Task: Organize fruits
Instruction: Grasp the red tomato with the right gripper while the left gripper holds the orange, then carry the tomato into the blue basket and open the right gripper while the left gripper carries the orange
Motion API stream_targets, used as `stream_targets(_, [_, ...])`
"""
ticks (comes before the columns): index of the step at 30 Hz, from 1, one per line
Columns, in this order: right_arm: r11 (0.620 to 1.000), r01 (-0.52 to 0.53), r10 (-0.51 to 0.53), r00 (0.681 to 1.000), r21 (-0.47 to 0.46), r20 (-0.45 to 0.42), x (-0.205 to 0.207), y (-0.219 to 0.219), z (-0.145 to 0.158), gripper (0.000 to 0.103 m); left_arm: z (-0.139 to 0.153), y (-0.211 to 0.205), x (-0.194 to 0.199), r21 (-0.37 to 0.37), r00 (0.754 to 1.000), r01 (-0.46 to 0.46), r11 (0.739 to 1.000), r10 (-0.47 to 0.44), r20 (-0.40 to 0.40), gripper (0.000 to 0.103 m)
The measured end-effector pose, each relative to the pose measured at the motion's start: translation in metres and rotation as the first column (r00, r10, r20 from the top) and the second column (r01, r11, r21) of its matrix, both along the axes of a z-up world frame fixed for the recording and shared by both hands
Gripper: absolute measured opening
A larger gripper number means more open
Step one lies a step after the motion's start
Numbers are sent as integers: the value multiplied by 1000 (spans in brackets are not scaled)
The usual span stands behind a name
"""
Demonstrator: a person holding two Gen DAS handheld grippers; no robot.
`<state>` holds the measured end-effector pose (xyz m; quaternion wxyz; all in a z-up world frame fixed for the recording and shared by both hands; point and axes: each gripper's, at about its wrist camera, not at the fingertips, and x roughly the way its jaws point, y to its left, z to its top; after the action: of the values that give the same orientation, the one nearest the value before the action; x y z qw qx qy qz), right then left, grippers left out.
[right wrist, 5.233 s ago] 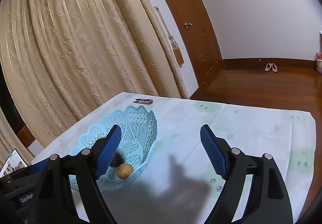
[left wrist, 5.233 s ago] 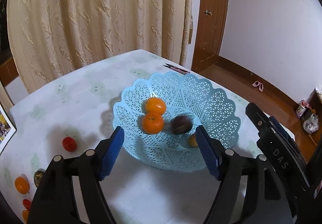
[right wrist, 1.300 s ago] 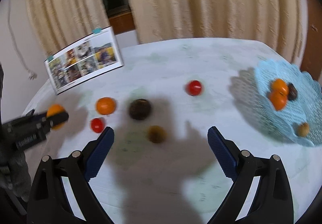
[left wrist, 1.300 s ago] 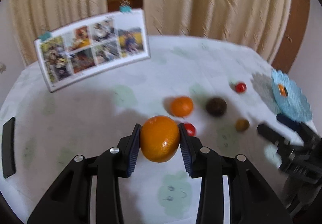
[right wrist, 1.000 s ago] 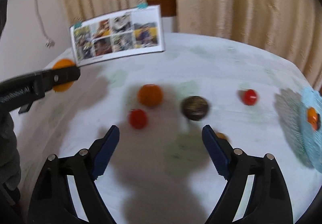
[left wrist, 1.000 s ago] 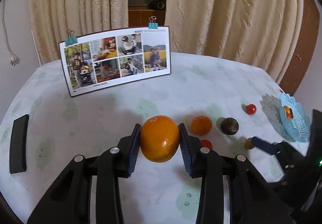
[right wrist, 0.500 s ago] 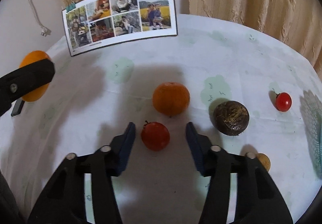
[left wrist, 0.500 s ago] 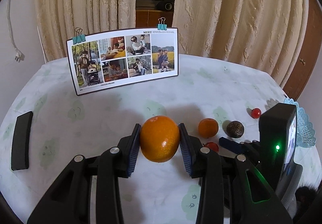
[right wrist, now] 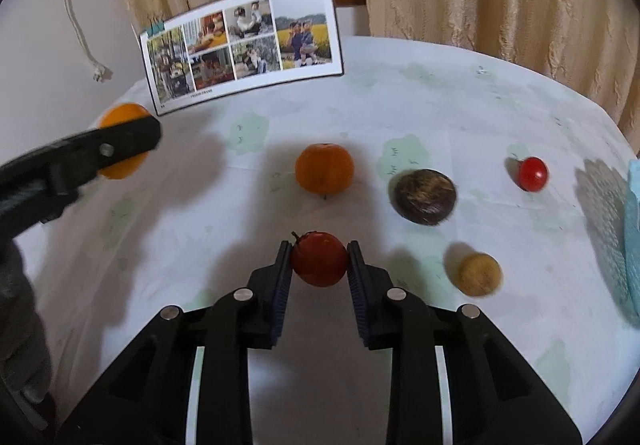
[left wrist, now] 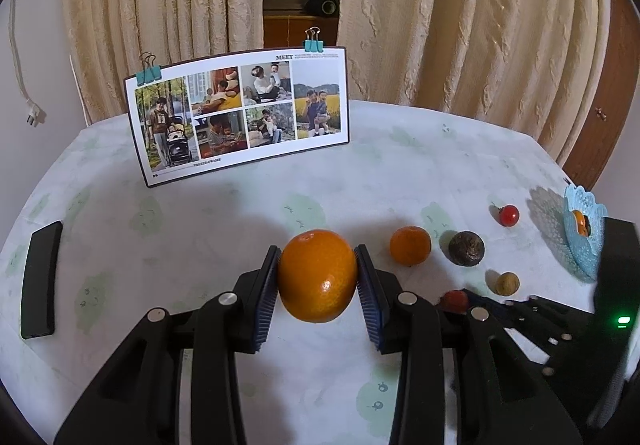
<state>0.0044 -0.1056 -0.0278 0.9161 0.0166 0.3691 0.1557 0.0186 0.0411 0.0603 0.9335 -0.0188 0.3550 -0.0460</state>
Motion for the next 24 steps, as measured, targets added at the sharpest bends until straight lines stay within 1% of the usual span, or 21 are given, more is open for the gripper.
stream_targets(7, [997,43,-45,998,69,34,-24,-25,14,28,-3,-11,-2,22,1000,22,1000,-22,0,38])
stream_targets(12, [991,86,-93,994,106,59,-36,-47,23,28,-3,-19,-6,50,999,31,998,-32,17,38])
stream_targets(18, [980,146,-158,984,134,86,-46,-76,32,29,-3,-29,-10,76,998,50,996,-52,27,38])
stream_targets(24, [961,226,-244,964,158,106,-52,-112,37,28,-2,-40,-14,93,997,66,993,-70,34,38])
